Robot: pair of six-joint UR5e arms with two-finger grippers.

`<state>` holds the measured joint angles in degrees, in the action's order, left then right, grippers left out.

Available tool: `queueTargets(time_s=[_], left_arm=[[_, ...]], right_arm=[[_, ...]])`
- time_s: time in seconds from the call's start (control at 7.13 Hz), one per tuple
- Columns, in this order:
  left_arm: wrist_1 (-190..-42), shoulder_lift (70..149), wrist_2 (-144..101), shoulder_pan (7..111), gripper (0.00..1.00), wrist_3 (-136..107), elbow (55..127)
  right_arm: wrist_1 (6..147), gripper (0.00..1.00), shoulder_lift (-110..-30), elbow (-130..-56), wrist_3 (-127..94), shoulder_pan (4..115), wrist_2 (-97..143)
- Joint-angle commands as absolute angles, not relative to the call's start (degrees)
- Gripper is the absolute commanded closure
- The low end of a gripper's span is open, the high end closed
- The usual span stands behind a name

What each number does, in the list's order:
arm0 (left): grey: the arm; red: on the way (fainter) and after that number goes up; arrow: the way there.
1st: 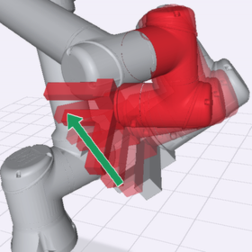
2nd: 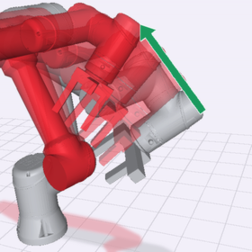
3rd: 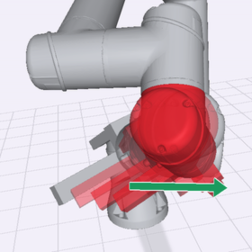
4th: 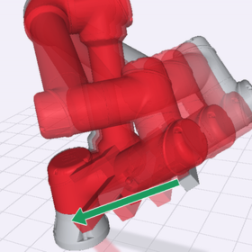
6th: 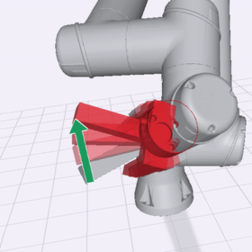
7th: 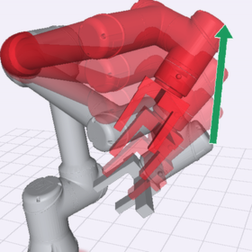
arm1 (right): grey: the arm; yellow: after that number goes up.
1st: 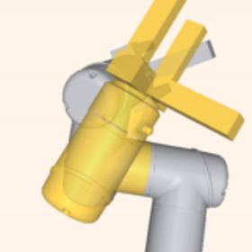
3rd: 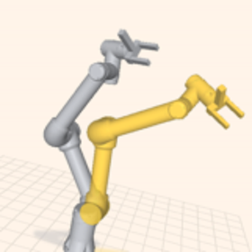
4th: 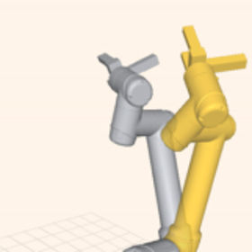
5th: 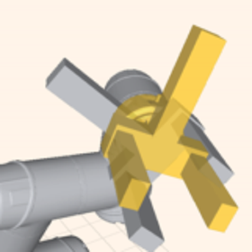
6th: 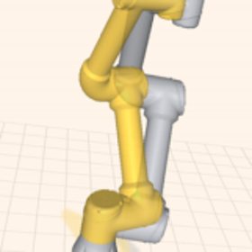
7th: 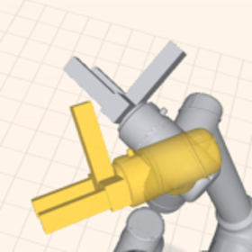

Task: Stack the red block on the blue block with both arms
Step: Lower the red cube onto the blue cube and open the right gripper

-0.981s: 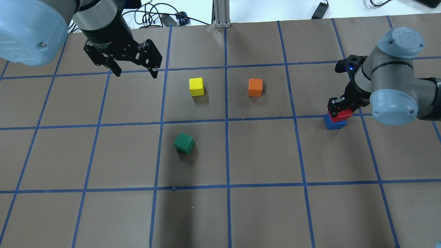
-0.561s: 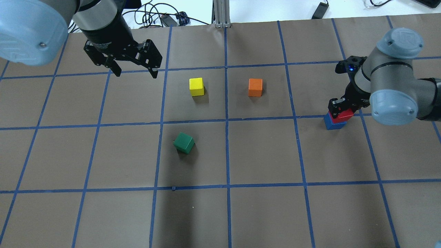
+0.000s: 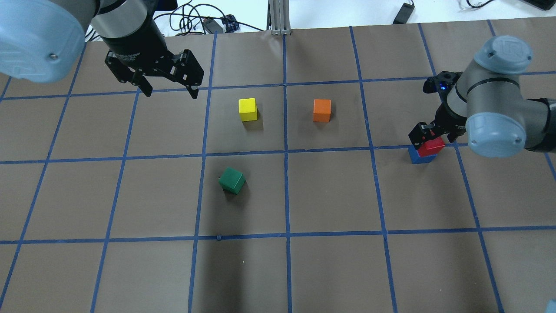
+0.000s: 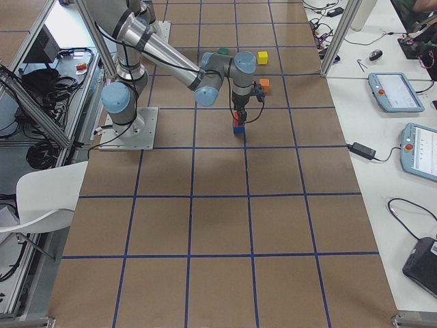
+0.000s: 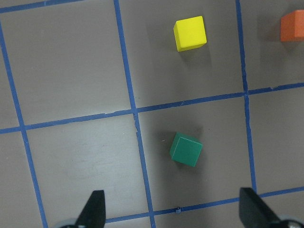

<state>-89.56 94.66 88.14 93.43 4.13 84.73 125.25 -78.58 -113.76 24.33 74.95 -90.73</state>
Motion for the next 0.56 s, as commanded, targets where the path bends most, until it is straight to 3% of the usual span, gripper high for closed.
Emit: queueTargets(time_s=[0.0,0.42], left_arm=[[-89.6,94.7,88.1,93.3,0.0,4.2,84.7],[-89.6,94.7,88.1,93.3,0.0,4.2,84.7]], right_arm=[[117.2,0.0,-82.3,-110.6,21.6,75.0,-90.6],[86.9,0.0,-91.5,-95.7,8.8,76.2,-89.6]])
